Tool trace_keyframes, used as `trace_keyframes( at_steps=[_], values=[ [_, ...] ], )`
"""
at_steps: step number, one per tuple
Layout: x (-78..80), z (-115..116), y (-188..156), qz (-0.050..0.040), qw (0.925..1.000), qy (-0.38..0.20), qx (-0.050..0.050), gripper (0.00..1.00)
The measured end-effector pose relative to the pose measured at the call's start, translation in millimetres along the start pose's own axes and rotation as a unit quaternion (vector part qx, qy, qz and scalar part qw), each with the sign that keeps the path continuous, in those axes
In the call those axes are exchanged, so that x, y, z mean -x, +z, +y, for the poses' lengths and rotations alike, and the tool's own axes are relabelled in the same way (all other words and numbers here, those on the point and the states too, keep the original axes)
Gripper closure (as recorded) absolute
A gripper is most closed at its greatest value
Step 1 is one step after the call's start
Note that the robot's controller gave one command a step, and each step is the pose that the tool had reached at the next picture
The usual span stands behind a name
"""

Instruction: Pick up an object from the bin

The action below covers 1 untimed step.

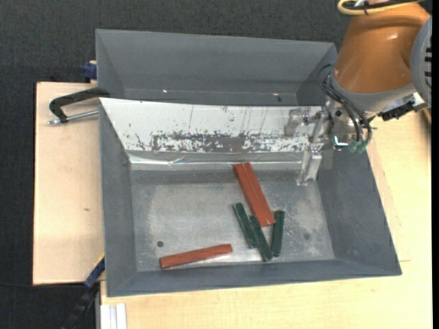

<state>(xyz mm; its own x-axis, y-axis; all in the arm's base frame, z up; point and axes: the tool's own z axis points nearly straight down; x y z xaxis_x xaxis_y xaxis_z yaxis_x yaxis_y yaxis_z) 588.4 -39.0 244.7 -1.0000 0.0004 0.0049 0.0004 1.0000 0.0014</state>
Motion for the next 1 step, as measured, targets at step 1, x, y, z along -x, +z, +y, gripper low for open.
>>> trace_keyframes(
  at_steps=[1],
  values=[
    [1.3, 0.1, -5.0, -0.0045, 1.0000, 0.000, 0.000, 0.00]
  ],
)
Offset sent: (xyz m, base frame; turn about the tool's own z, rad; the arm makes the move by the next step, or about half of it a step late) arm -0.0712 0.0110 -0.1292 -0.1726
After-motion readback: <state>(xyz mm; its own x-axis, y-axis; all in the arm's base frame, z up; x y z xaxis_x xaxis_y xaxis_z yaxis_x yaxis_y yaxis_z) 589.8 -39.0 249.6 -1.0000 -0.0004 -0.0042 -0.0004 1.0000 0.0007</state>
